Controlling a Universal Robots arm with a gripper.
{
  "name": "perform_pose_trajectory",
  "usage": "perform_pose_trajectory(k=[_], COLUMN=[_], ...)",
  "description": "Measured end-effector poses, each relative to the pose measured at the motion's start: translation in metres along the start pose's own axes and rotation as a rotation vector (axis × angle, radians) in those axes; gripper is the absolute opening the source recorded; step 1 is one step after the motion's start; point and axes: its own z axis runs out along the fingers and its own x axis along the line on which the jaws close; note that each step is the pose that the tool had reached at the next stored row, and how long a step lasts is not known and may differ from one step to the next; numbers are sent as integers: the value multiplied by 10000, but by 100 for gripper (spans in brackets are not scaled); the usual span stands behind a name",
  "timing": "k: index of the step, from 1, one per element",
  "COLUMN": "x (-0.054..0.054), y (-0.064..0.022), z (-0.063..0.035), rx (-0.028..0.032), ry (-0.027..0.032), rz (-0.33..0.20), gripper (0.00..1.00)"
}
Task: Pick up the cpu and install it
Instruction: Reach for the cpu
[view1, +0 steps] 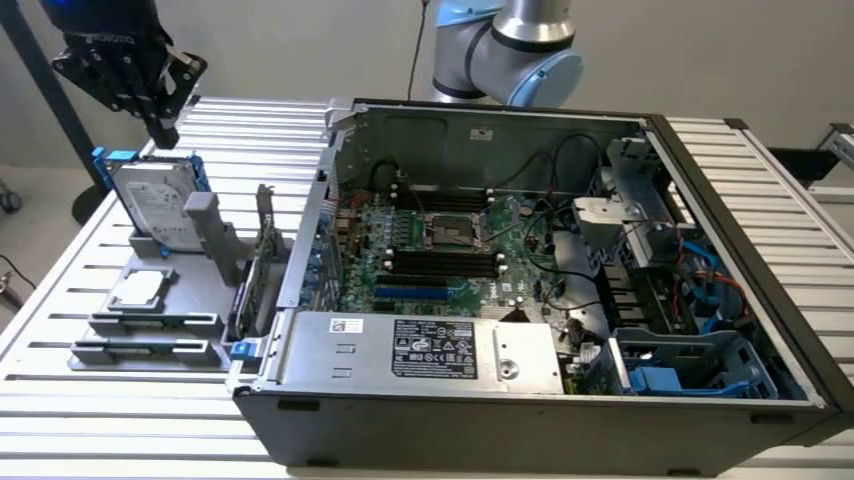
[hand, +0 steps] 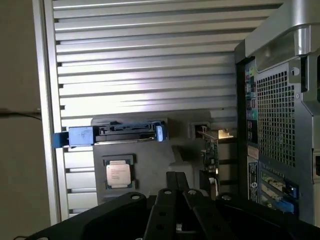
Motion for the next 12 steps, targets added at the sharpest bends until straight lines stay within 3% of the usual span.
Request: perform_pose_trajectory(k=[12], x=[543], y=[-40], z=[103], rx=[14], ry=[144], rz=[6], gripper=[11])
